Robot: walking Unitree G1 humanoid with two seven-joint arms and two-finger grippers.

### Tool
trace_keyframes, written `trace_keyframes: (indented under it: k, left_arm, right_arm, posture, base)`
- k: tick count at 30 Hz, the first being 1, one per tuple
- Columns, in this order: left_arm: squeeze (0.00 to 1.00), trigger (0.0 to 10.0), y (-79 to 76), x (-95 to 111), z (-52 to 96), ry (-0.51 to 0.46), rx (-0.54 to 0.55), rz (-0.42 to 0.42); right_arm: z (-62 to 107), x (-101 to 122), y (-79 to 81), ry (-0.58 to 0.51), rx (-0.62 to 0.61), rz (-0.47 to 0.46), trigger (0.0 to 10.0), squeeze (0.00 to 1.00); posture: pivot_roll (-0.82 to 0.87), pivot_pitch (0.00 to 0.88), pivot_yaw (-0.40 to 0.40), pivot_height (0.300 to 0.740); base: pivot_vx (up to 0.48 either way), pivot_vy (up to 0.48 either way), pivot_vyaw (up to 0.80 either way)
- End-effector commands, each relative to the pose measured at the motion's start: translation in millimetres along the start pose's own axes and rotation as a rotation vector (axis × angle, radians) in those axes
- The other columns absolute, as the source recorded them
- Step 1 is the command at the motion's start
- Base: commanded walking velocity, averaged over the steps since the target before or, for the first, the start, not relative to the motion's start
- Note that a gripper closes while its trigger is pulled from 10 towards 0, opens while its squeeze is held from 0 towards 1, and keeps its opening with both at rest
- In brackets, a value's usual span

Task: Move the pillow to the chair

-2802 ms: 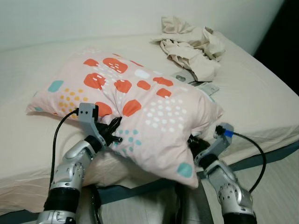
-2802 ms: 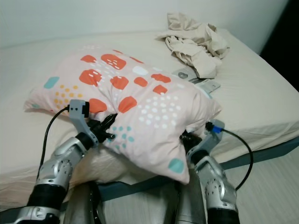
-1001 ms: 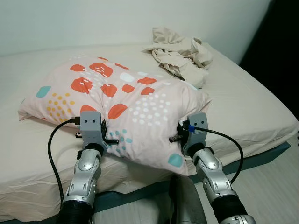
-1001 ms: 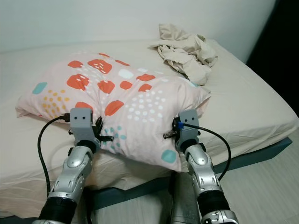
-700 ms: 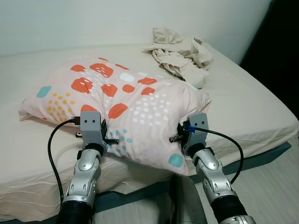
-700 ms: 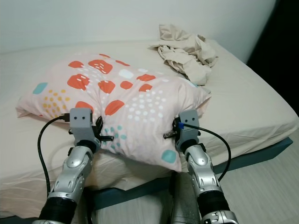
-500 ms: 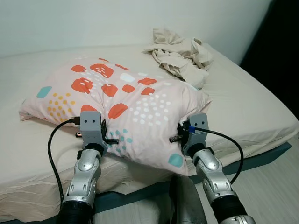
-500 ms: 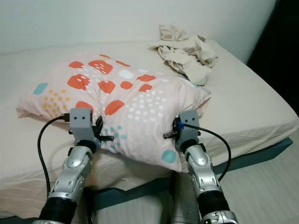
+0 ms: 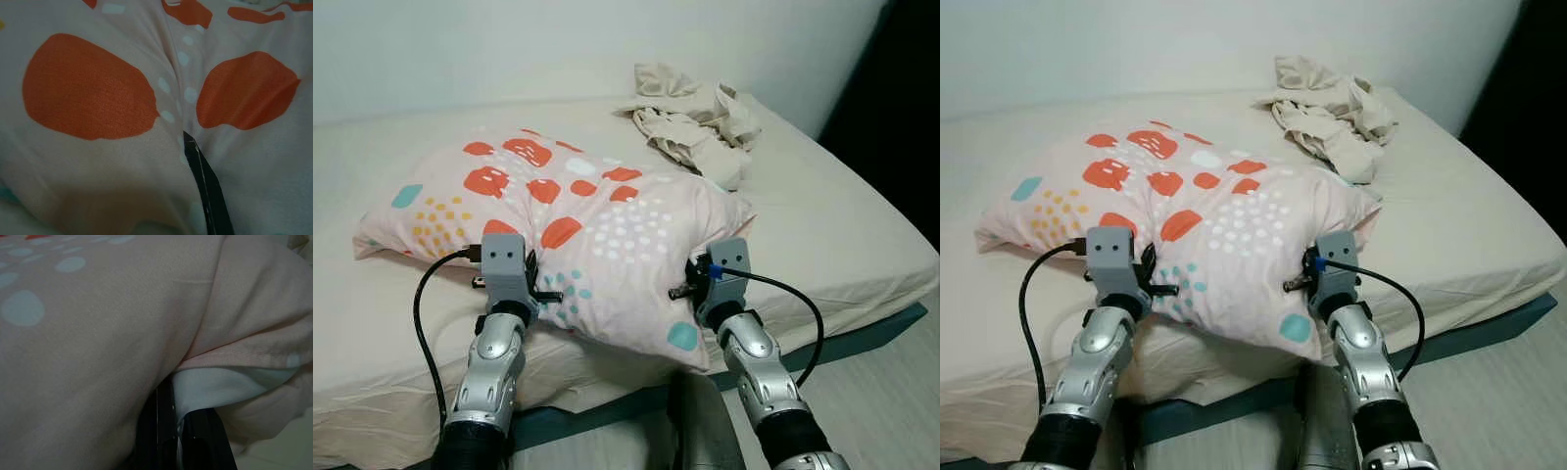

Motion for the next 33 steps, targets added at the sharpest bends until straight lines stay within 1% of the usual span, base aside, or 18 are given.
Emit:
trace_keyframes:
  k: [1, 15, 19, 22, 33]
  left_arm:
    - [0.0, 10.0, 1.5, -1.5, 3.7, -0.01, 0.005, -0.004]
    - [0.0, 10.0, 3.3, -1.7, 4.4, -0.012, 0.009, -0.004]
    - [0.0, 10.0, 4.3, -1.9, 4.3, -0.011, 0.009, -0.006]
    - [0.0, 10.0, 5.9, -2.2, 4.4, -0.01, 0.012, -0.007]
    - [0.0, 10.0, 11.1, -2.5, 4.1, -0.008, 0.03, -0.008]
  right_arm:
    - [1.4, 2.8, 5.9, -0.028, 0.03, -0.006, 10.0, 0.0]
    - [0.7, 4.1, 6.0, -0.028, 0.037, -0.003, 10.0, 0.0]
    - [0.4, 4.6, 8.2, -0.034, 0.045, -0.005, 10.0, 0.0]
    - [0.7, 4.1, 8.4, -0.035, 0.043, 0.025, 10.0, 0.0]
    - [-0.7, 6.0, 7.9, -0.038, 0.042, 0.002, 10.0, 0.0]
  posture:
    - [0.0, 0.089, -0.02, 0.55]
    - [-0.01, 0.094, -0.021, 0.614]
    - [-0.01, 0.096, -0.021, 0.614]
    - [-0.01, 0.097, -0.022, 0.614]
    - [0.0, 0.099, -0.025, 0.614]
  base:
    - [0.0, 0.0, 0.0]
    - [0.0, 0.0, 0.0]
    - [0.0, 0.0, 0.0]
    - [0.0, 0.0, 0.0]
    - [0.0, 0.0, 0.0]
Point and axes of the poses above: a point about 5 cm out from each wrist's last joint towards the gripper, its own z axis pointing back from the gripper into the wrist, its own x axis along the axis of the wrist's last joint, y = z × x, the point moved 5 cm from there along -z, pointing out of the wrist towards the gripper, and after that the axes turned 10 degrees about -z, right-handed, at the moved point
